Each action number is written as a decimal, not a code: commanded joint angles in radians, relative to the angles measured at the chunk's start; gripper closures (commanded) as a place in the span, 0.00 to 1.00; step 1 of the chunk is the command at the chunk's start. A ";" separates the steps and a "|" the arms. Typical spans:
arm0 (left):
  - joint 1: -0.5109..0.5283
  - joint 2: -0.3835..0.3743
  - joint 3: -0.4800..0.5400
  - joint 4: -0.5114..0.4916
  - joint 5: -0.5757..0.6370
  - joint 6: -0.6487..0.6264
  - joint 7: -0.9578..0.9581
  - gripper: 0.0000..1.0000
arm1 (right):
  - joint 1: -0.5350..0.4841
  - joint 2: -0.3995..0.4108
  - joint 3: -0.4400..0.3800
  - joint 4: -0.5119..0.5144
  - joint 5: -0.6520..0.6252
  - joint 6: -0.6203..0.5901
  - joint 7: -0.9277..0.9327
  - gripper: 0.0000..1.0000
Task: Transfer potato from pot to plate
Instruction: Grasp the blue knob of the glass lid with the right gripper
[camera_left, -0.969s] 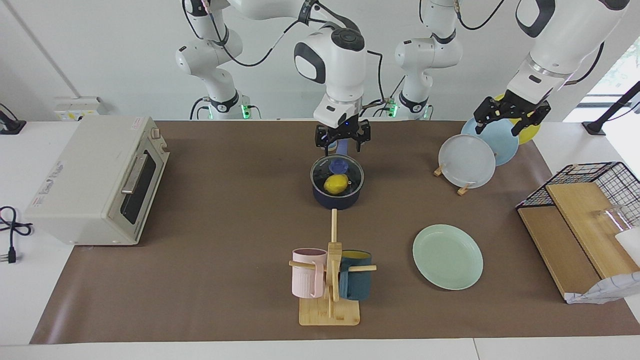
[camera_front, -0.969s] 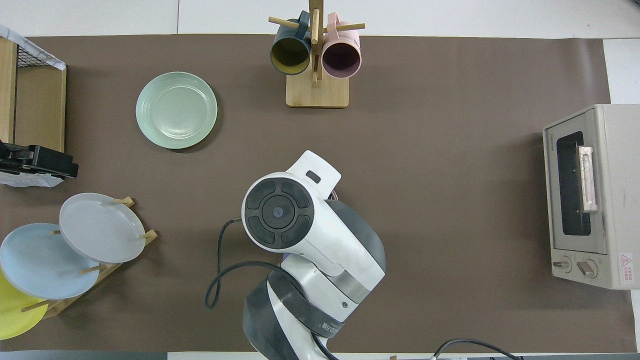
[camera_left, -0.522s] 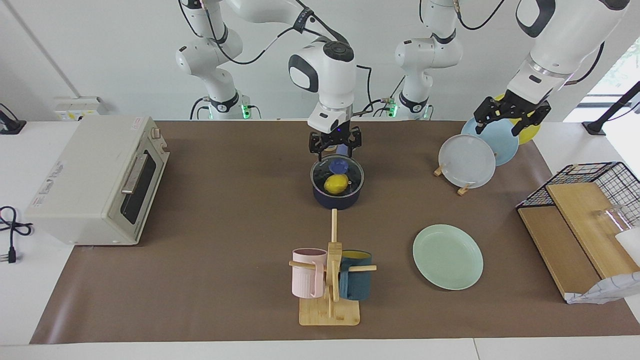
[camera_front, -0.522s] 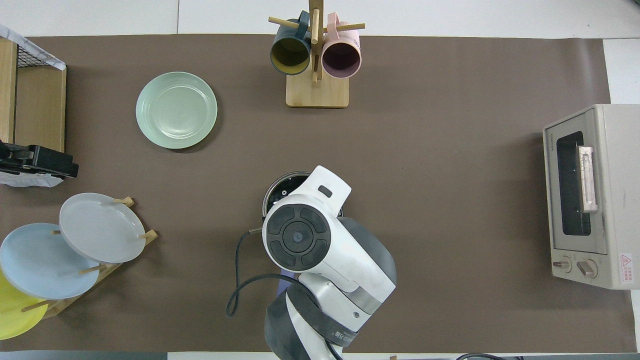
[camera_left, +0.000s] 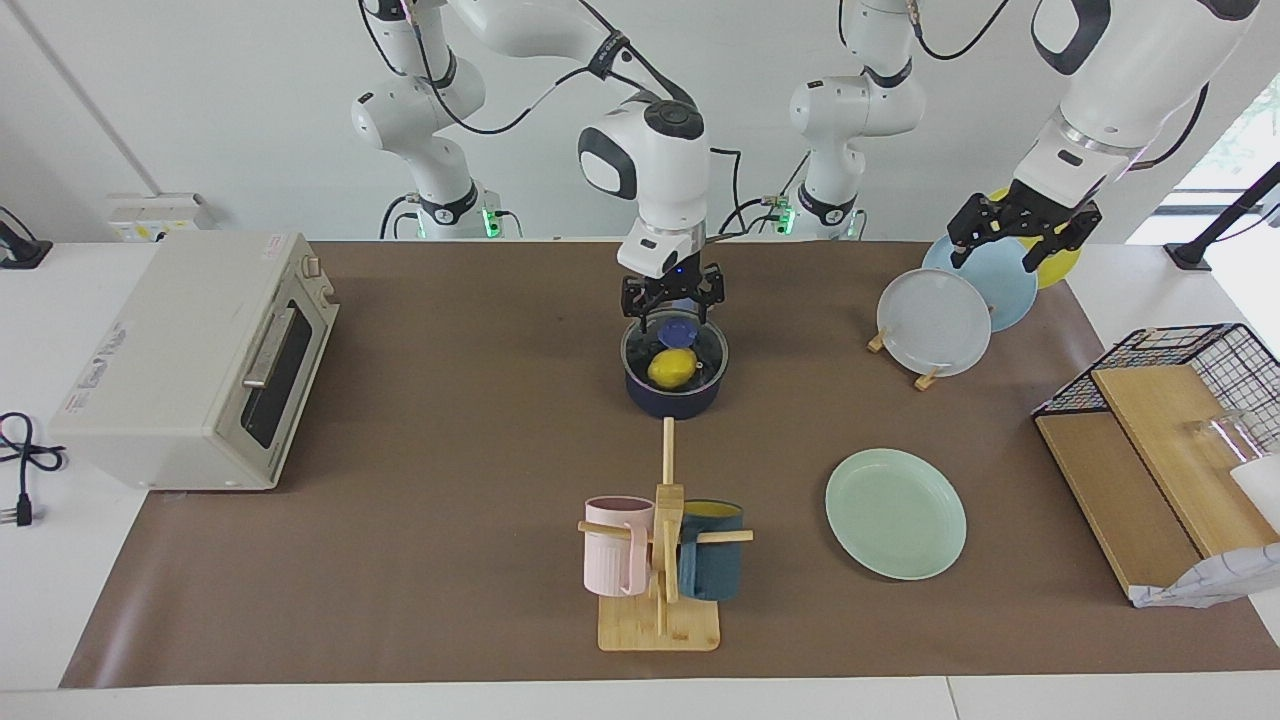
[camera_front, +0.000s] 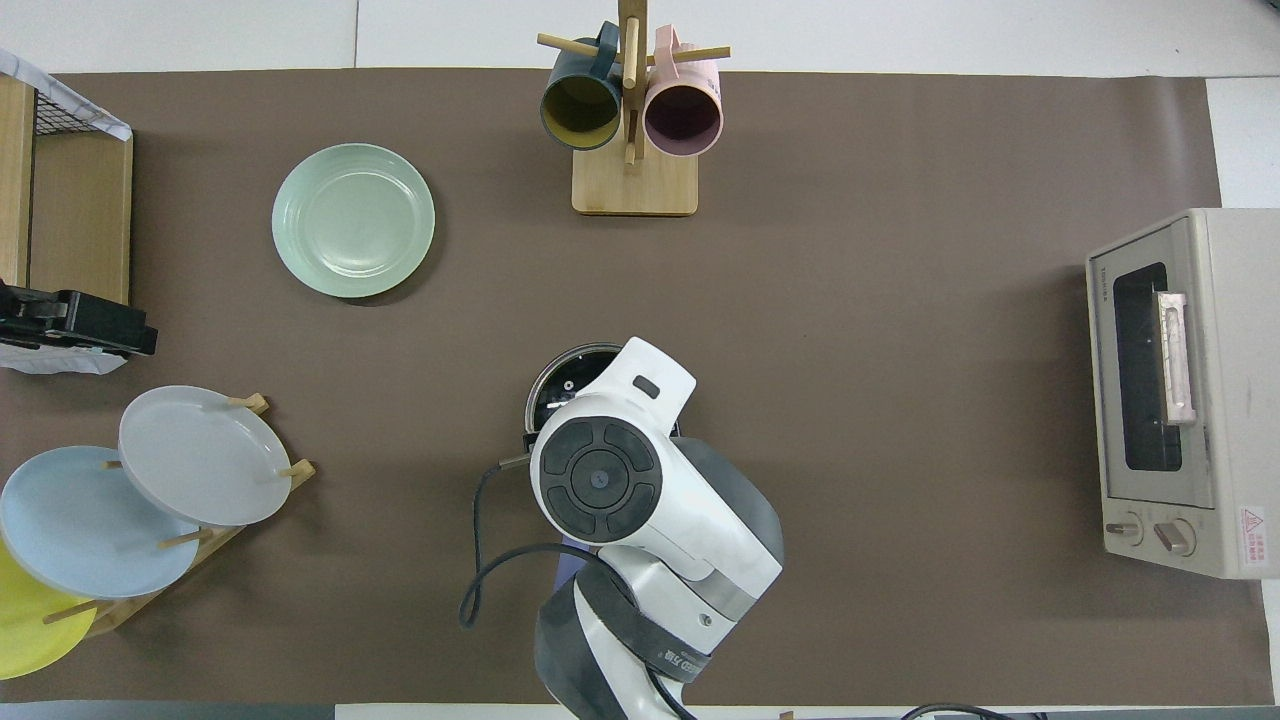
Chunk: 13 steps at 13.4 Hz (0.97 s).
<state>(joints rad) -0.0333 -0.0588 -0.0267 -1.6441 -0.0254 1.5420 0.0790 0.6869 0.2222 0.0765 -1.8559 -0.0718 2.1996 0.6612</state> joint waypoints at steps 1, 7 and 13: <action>0.012 -0.023 -0.009 -0.019 0.018 -0.005 0.002 0.00 | 0.000 0.018 0.000 -0.008 -0.040 0.037 -0.005 0.00; 0.012 -0.023 -0.009 -0.019 0.018 -0.005 0.002 0.00 | -0.001 0.039 0.002 0.001 -0.069 0.055 -0.005 0.00; 0.006 -0.023 -0.010 -0.019 0.018 -0.005 0.004 0.00 | -0.001 0.043 0.002 0.014 -0.068 0.054 -0.002 0.05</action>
<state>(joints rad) -0.0333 -0.0588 -0.0275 -1.6441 -0.0254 1.5420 0.0790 0.6874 0.2550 0.0774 -1.8536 -0.1214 2.2417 0.6611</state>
